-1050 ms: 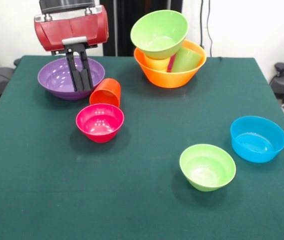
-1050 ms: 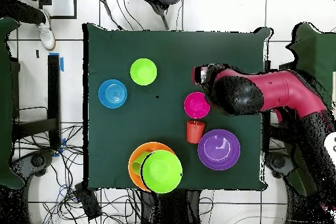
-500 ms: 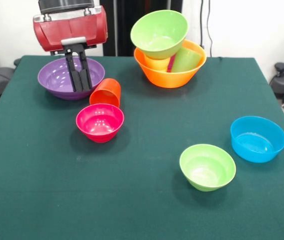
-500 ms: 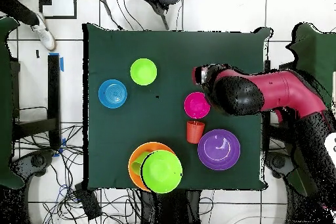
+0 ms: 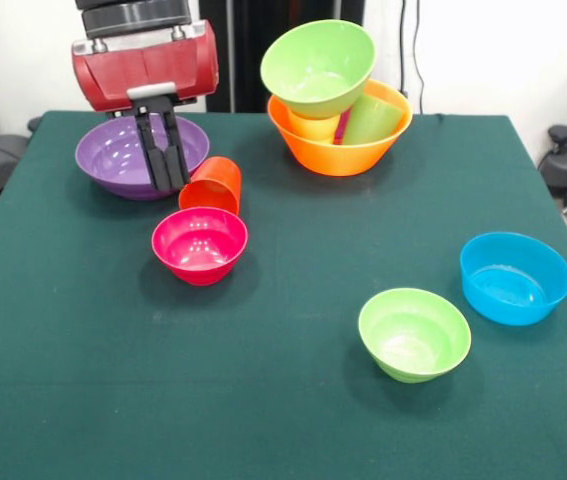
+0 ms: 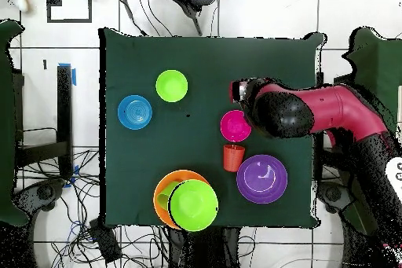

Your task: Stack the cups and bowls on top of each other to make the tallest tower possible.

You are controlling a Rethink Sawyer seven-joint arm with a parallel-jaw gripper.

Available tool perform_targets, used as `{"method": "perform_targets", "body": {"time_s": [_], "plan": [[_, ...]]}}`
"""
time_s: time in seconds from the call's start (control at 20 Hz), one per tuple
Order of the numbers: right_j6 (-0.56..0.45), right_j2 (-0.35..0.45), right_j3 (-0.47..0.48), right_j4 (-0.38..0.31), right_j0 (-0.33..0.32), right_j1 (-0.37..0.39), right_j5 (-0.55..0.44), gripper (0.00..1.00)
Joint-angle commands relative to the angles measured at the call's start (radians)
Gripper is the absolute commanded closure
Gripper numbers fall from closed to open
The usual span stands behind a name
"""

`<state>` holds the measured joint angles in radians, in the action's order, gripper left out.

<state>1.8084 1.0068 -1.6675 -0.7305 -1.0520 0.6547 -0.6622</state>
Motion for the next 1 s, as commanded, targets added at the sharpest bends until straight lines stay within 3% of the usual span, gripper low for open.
{"method": "perform_targets", "body": {"time_s": [0.05,0.45,0.7,1.0], "plan": [[-0.332,-0.006,0.027,-0.093,0.015,-0.047,-0.012,1.0],[-0.406,-0.037,0.025,-0.132,0.03,-0.067,-0.081,1.0],[-0.486,-0.068,0.013,-0.194,0.041,-0.068,-0.135,1.0],[-0.537,-0.082,0.024,-0.18,0.053,-0.067,-0.219,1.0]]}}
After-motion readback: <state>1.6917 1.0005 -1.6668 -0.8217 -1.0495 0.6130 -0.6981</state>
